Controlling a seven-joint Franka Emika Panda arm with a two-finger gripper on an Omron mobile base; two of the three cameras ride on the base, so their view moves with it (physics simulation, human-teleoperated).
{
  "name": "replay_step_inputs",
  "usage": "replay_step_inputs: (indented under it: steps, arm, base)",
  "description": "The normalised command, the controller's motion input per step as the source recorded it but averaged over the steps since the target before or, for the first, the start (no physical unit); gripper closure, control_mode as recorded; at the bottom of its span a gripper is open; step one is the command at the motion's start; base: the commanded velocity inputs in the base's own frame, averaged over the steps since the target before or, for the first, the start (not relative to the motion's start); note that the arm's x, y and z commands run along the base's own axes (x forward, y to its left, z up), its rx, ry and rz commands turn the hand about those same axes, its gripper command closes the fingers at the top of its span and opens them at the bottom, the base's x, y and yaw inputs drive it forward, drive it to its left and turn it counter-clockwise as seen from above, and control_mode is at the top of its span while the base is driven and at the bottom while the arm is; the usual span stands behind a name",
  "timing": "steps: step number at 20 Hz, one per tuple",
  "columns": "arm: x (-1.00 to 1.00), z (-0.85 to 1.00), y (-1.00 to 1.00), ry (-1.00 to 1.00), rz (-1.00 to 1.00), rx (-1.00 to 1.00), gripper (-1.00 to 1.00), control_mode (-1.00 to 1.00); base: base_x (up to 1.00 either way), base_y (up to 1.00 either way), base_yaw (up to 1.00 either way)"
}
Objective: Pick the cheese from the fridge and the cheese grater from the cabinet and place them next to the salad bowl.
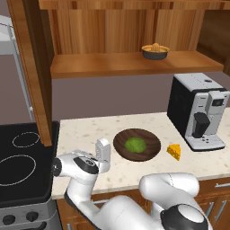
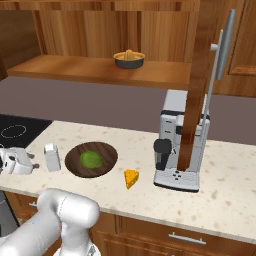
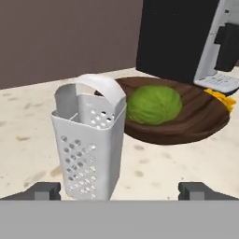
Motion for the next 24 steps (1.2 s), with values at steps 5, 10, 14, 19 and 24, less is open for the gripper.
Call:
replay_step_inputs:
  steps: [5, 10, 14, 19, 24]
  arm:
    - [-0.25, 0.32, -0.21, 0.0, 0.3, 0.14, -1.0, -1.0]
    - [-0.11, 0.42, -0.22, 0.0, 0.22, 0.12, -1.0, -1.0]
    - [-0.02, 0.48, -0.26, 0.2, 0.01, 0.0, -1.0, -1.0]
    - [-0.04, 0.47, -0.27, 0.13, 0.03, 0.0, -1.0, -1.0]
    - [-0.1, 0.41, -0.28, 0.08, 0.04, -0.01, -1.0, -1.0]
  base:
    - [0.0, 0.0, 0.0]
    - [0.0, 0.0, 0.0]
    - [0.0, 0.0, 0.0]
    - [0.0, 0.0, 0.0]
    - [0.0, 0.0, 0.0]
